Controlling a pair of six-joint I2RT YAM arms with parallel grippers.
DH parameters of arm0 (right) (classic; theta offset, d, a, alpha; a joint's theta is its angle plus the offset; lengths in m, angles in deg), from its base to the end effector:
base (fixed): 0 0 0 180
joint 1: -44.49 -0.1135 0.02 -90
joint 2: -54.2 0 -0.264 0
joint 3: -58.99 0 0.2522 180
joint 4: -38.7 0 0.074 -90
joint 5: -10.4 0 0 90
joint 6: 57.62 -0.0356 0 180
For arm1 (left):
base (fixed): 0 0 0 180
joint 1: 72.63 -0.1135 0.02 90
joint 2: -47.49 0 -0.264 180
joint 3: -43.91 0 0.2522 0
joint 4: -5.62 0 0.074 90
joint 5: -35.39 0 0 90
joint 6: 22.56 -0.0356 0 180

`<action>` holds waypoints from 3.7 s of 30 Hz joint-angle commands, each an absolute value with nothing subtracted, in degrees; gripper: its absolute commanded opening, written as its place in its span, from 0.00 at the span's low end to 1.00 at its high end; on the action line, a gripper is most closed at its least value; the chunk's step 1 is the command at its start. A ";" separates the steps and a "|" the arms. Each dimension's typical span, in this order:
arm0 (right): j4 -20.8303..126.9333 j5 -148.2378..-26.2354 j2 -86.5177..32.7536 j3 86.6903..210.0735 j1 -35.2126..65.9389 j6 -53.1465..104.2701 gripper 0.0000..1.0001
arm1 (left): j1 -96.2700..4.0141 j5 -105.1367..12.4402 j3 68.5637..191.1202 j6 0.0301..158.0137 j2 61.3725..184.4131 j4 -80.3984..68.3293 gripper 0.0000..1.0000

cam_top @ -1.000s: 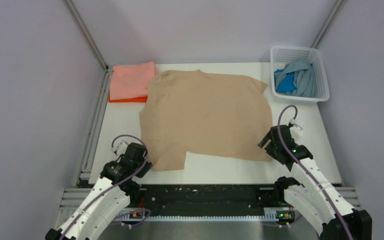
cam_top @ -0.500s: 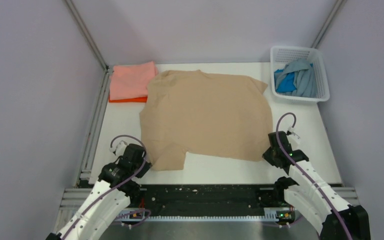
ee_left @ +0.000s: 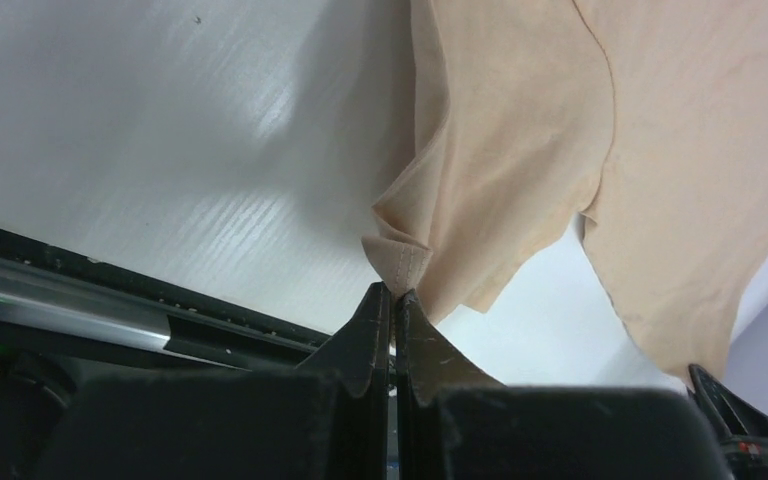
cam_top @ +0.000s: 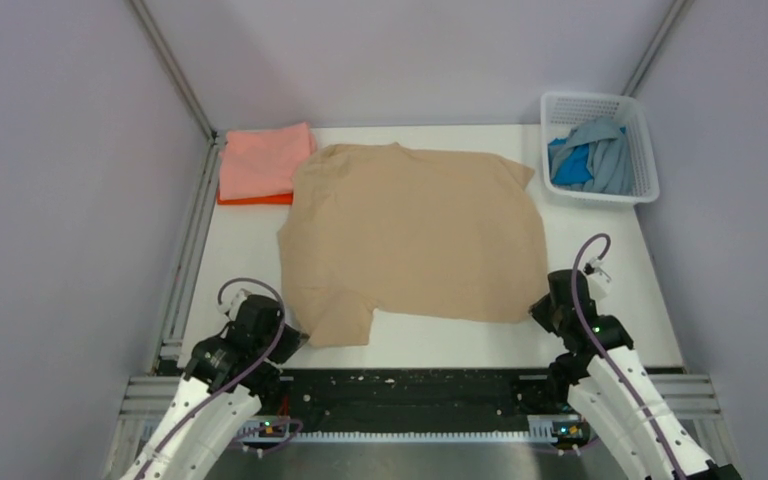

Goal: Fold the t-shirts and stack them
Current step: Grab the side of the flattened tshirt closest away from the robot with both arms, then fold the flattened tshirt in 1/3 of the way

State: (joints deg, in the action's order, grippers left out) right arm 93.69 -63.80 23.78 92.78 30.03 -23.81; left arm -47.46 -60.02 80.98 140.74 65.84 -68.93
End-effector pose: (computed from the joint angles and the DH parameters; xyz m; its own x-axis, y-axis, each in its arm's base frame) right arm 0.1102 0.0184 0.1771 -0.4860 0.7003 -0.5228 0.5881 0.7046 0.3971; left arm 0.0646 -0.0266 0.1870 -0.5748 -0.7835 -0.2361 -0.6093 0.6024 -0.5155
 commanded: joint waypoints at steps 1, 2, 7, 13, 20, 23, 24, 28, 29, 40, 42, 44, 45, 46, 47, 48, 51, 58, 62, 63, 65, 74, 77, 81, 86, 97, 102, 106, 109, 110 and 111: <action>92.96 -65.28 23.06 95.15 30.31 -23.79 0.00 | -47.27 -56.32 81.55 140.56 64.84 -64.84 0.00; 91.93 -65.40 22.85 95.35 30.30 -23.34 0.00 | -47.29 -55.88 81.02 140.18 65.64 -62.06 0.00; 88.36 -63.37 18.05 99.16 30.35 -19.24 0.00 | -47.32 -56.50 83.26 136.63 75.35 -50.50 0.00; 82.00 -64.94 5.23 105.32 30.42 -14.88 0.00 | -47.32 -62.12 90.78 132.01 91.18 -39.90 0.00; 76.36 -61.41 -6.05 113.86 30.92 -12.39 0.00 | -48.78 -72.11 104.55 126.86 105.78 -40.44 0.00; 74.34 -62.50 -10.54 116.80 31.92 -11.69 0.00 | -51.81 -70.12 108.68 124.37 111.06 -37.63 0.00; 73.74 -63.12 -11.90 117.72 32.28 -11.40 0.00 | -52.59 -69.49 109.94 123.83 112.65 -37.02 0.00; 72.45 -63.96 -16.79 121.11 33.65 -10.36 0.00 | -55.02 -71.24 114.98 122.23 118.14 -36.15 0.00; 71.92 -64.49 -17.79 121.57 34.29 -10.14 0.00 | -55.74 -71.05 116.12 121.72 119.74 -35.75 0.00; 66.19 -66.93 -25.28 125.56 38.00 -8.30 0.00 | -60.50 -67.05 126.54 118.63 132.45 -33.38 0.00; 65.59 -66.92 -26.75 126.18 38.34 -8.00 0.00 | -60.64 -66.86 129.15 118.08 135.41 -33.90 0.00; 65.53 -66.63 -28.05 126.88 38.80 -8.08 0.00 | -60.76 -66.59 132.30 117.61 138.36 -34.43 0.00; 65.41 -66.53 -28.57 127.04 39.14 -8.13 0.00 | -60.76 -66.48 133.39 117.28 139.84 -34.42 0.00; 65.27 -66.34 -29.01 127.14 39.37 -8.21 0.00 | -60.76 -66.66 134.53 117.01 141.26 -34.40 0.00; 64.89 -66.06 -29.24 127.02 39.51 -8.27 0.00 | -60.83 -66.95 135.76 116.96 142.65 -34.71 0.00; 64.73 -65.57 -29.42 126.87 39.68 -8.47 0.00 | -60.89 -67.26 136.88 116.93 143.98 -34.96 0.00; 64.58 -64.23 -30.22 126.54 40.21 -8.75 0.00 | -61.18 -67.79 140.12 116.87 148.00 -36.22 0.00; 60.82 -63.76 -34.14 126.98 40.97 -7.75 0.02 | -61.29 -67.92 147.77 115.78 156.24 -38.14 0.00; 59.88 -62.84 -37.66 130.13 41.46 -7.74 0.17 | -61.43 -70.01 156.66 116.22 163.09 -43.68 0.00; 59.88 -62.81 -38.22 131.05 41.43 -7.78 0.21 | -61.46 -70.27 159.62 116.27 165.00 -44.97 0.02; 59.97 -62.80 -38.84 132.34 41.42 -7.42 0.34 | -61.47 -69.66 167.08 116.35 168.70 -47.84 0.13; 62.45 -64.40 -31.19 129.41 41.43 -4.51 0.75 | -61.64 -68.30 176.11 114.12 172.15 -56.57 0.99; 62.90 -68.37 -26.91 126.18 41.35 -2.12 0.80 | -61.52 -66.77 170.50 113.15 166.53 -56.82 0.99; 59.21 -76.02 -21.18 119.47 39.99 0.90 0.99 | -60.59 -61.49 152.92 111.81 154.88 -48.90 0.99; 55.55 -83.33 -18.72 114.89 36.19 4.85 0.99 | -59.27 -53.28 131.65 112.27 143.53 -36.83 0.99; 53.81 -84.80 -21.06 113.36 35.19 5.13 0.99 | -57.48 -42.50 136.07 112.20 156.75 -22.98 0.99; 56.20 -80.94 -20.05 114.09 35.23 5.90 0.98 | -56.74 -40.29 152.42 110.58 168.81 -24.55 0.99; 56.62 -78.18 -18.34 113.94 35.18 6.13 0.98 | -55.25 -38.98 164.32 108.94 176.66 -23.16 0.99; 56.35 -78.09 -17.69 113.72 35.18 6.33 0.98 | -54.16 -34.74 170.95 107.82 179.81 -22.18 0.99; 56.39 -78.14 -17.55 113.77 35.17 6.74 0.98 | -53.57 -34.97 171.94 106.58 179.81 -22.43 0.99; 56.29 -78.52 -17.52 113.83 35.20 7.24 0.98 | -52.99 -35.53 172.31 104.69 179.20 -22.95 0.99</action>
State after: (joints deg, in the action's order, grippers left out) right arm 57.19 -79.78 -19.78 113.24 35.47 5.44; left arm -55.15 -38.66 167.14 109.68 179.69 -25.31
